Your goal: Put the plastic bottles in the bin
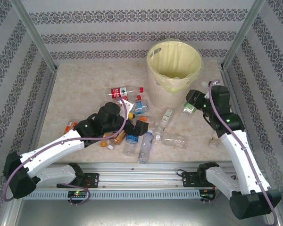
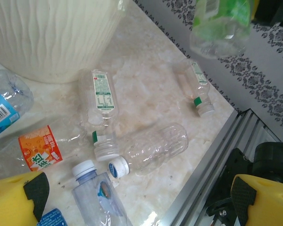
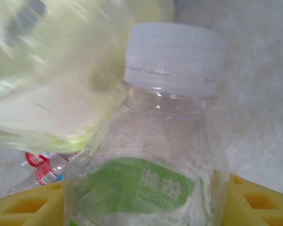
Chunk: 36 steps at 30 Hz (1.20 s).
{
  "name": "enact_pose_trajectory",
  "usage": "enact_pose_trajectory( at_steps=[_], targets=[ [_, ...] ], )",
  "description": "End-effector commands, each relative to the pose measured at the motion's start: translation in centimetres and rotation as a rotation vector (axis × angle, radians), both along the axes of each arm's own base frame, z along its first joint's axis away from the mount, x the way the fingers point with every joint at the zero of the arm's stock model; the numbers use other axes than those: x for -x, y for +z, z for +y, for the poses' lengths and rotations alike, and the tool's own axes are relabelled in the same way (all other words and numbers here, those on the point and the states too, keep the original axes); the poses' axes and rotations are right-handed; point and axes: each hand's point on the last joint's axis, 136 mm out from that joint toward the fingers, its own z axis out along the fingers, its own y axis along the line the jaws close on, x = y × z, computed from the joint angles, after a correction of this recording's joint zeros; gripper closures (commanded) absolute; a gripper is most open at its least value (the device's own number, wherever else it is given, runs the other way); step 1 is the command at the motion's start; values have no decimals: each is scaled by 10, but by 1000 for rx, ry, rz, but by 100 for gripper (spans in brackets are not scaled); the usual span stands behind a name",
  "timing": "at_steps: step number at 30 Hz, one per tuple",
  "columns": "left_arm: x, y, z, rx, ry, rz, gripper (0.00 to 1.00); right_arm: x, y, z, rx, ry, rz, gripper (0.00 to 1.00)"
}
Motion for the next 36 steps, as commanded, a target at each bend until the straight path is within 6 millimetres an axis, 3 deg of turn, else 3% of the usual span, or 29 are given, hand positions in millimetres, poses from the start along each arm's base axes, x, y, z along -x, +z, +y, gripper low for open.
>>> enact_pose_trajectory(
  at_steps=[1,8,12,16,25,36],
  targets=[
    [2,30,-5,75,-18,-84,0,0,41,-1,73,44,-77,49],
    [2,33,-6,122,-15,-98,0,-26,116,15,99,129,-223,48],
    [5,38,-10,142,-45,-109,0,-47,139,25,111,167,-259,48],
    [4,41,-12,162,-42,-108,0,-73,149,35,122,195,-262,48],
    [4,43,-15,200,-42,-101,0,-131,129,63,163,242,-186,48],
    [3,34,-11,183,-14,-76,0,-179,67,74,254,270,21,47]
  ],
)
